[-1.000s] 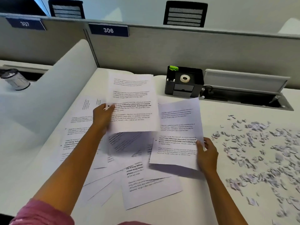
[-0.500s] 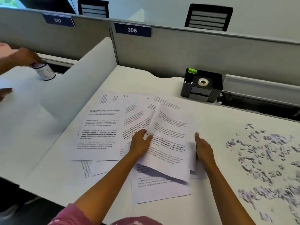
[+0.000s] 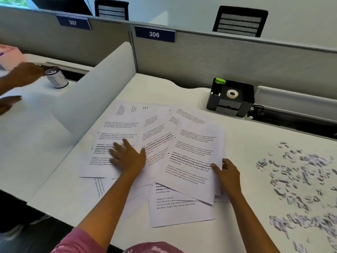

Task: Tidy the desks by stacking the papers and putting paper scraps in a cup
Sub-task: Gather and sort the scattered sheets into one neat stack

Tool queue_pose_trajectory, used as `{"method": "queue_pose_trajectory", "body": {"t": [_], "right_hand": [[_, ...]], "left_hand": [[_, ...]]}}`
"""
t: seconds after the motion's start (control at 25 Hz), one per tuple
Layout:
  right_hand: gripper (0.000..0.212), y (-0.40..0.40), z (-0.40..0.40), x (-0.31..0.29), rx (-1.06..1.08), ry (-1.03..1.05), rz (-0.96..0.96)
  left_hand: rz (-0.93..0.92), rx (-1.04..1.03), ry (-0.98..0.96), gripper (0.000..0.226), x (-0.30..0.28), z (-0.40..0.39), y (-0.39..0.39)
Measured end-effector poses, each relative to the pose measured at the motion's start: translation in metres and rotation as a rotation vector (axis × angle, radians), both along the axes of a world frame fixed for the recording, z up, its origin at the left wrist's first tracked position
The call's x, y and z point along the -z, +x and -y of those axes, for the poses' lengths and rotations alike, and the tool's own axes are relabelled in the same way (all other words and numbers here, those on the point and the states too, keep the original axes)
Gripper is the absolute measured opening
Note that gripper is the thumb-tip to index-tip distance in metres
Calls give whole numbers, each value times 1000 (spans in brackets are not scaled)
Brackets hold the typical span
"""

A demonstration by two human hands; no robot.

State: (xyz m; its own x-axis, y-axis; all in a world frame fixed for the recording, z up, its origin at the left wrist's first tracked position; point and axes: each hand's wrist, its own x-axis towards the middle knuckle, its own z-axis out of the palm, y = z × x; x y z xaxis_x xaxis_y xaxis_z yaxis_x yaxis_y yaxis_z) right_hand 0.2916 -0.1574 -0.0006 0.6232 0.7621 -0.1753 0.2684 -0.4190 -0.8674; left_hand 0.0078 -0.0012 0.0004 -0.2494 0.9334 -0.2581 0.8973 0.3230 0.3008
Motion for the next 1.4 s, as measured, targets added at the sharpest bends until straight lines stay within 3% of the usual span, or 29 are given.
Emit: {"method": "queue_pose_trajectory", "body": {"t": [0.2, 0.32, 0.48, 0.72, 0.84, 0.96, 1.2, 1.32, 1.4], "right_hand": [[25, -6, 2, 9, 1, -29, 41], [27, -8, 2, 10, 0, -39, 77], [28, -8, 2, 10, -2, -46, 75], [28, -7, 0, 7, -24, -87, 89], [23, -2, -3, 6, -28, -99, 85], [39, 3, -6, -4, -36, -112, 17], [46, 7, -13, -8, -30, -120, -174], [26, 12, -9, 4, -85, -44, -80], [22, 16, -7, 7, -85, 45, -75]], "left_hand": [[-155, 65, -69, 67, 0, -3, 2], [-179, 100, 41, 50, -7, -4, -1], [-180, 208, 190, 43, -33, 4, 3], [-260, 478, 194, 61, -61, 44, 79], [-177, 595, 106, 67, -60, 71, 121], [-24, 674, 8, 73, -56, 99, 152], [687, 564, -123, 64, -37, 101, 159], [682, 465, 1, 58, -37, 78, 137], [625, 348, 85, 68, -37, 59, 121]]}}
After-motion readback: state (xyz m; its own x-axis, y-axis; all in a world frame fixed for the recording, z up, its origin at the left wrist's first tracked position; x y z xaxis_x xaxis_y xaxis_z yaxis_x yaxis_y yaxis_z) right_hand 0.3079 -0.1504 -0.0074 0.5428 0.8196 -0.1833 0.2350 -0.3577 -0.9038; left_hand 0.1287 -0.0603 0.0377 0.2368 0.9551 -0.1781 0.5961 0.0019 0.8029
